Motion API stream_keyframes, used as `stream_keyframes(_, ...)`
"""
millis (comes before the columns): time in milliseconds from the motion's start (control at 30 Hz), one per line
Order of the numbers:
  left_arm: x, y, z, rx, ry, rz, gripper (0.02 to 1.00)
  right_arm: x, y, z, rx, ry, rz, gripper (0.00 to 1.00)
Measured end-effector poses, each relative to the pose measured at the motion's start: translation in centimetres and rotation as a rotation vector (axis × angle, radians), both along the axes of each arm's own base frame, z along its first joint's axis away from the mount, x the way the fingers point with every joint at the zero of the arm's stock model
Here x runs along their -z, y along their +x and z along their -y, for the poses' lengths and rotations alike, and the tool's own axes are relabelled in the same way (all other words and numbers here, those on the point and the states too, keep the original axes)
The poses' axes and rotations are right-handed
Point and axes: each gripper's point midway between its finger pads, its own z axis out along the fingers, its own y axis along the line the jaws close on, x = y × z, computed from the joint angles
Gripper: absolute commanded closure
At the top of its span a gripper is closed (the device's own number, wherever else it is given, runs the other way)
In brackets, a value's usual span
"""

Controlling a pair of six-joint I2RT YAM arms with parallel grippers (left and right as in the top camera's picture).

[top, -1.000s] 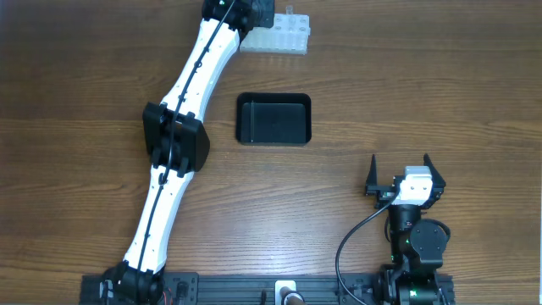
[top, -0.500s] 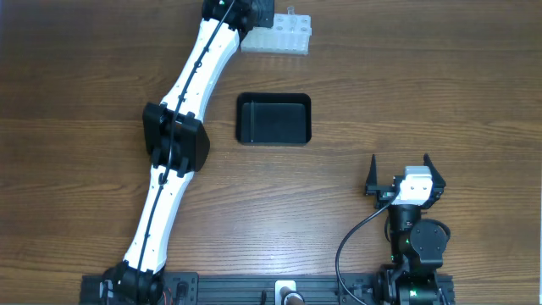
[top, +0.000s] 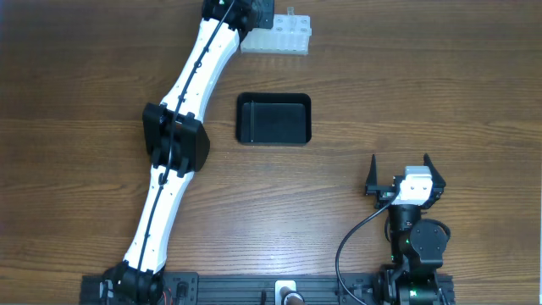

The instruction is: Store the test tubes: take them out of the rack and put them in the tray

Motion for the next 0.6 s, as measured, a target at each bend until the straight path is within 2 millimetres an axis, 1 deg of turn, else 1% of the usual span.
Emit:
stream_keyframes(333,-0.3,-0.1,-0.1,0.0,0.001,-0.002,0.934,0.0,0.0,0.0,0.0,-0.001,0.0,0.007)
stream_keyframes(467,-1.4,-0.2,-0.1,0.0,-0.005,0.014,0.934,0.0,0.0,0.0,0.0,-0.001,0.0,0.007)
stream_keyframes(600,-3.3,-0.2,-0.1,-0.001,-0.016,0.041,0.936,0.0,0.0,0.0,0.0,0.0,0.0,0.009)
